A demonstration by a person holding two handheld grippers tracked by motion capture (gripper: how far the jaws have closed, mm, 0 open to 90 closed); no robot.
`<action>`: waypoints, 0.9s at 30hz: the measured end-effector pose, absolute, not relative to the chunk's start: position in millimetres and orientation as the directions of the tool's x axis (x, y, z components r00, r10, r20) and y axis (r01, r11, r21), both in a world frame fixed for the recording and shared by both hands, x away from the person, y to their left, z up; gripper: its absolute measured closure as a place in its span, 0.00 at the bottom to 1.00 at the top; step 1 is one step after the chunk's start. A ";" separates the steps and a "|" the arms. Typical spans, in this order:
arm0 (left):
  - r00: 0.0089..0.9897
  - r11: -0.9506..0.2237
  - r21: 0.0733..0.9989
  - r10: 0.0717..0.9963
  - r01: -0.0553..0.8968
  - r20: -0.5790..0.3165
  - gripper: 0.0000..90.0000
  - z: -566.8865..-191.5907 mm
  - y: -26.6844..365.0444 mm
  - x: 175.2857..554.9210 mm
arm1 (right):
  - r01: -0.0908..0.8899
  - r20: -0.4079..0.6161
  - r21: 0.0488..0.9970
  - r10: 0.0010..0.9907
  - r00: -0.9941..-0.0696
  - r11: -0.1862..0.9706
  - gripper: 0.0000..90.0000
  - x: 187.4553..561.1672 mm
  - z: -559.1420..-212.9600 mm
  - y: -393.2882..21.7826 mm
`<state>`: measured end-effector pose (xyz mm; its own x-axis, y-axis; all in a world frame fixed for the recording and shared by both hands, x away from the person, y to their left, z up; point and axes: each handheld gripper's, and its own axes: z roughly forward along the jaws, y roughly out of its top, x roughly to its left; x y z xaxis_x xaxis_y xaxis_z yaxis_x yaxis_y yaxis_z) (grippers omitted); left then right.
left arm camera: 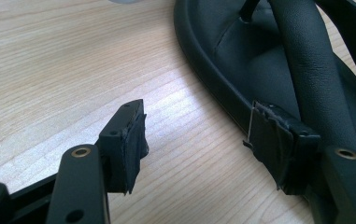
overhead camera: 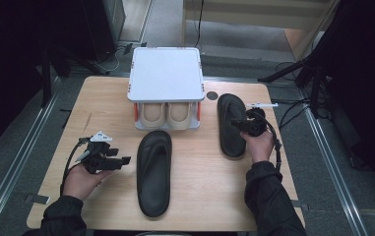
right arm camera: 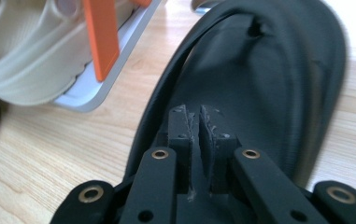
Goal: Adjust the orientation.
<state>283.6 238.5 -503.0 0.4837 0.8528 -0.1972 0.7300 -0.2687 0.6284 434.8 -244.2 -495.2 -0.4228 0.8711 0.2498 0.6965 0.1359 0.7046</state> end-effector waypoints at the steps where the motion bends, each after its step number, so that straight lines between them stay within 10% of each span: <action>1: 0.484 -0.269 0.628 0.852 0.730 -0.198 0.41 -503.1 238.5 283.7 | 0.694 0.254 0.709 0.874 -0.414 0.123 0.92 434.6 -493.7 -248.3; 27: 0.456 -0.250 0.622 0.869 0.742 -0.195 0.41 -504.6 246.1 274.2 | 0.705 0.305 0.709 0.894 -0.328 0.017 0.77 449.4 -499.7 -287.5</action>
<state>274.2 246.1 -504.6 0.4559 0.8685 -0.1945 0.7417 -0.2499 0.6225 449.4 -287.5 -499.7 -0.3278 0.8942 0.3047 0.7048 0.0167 0.7092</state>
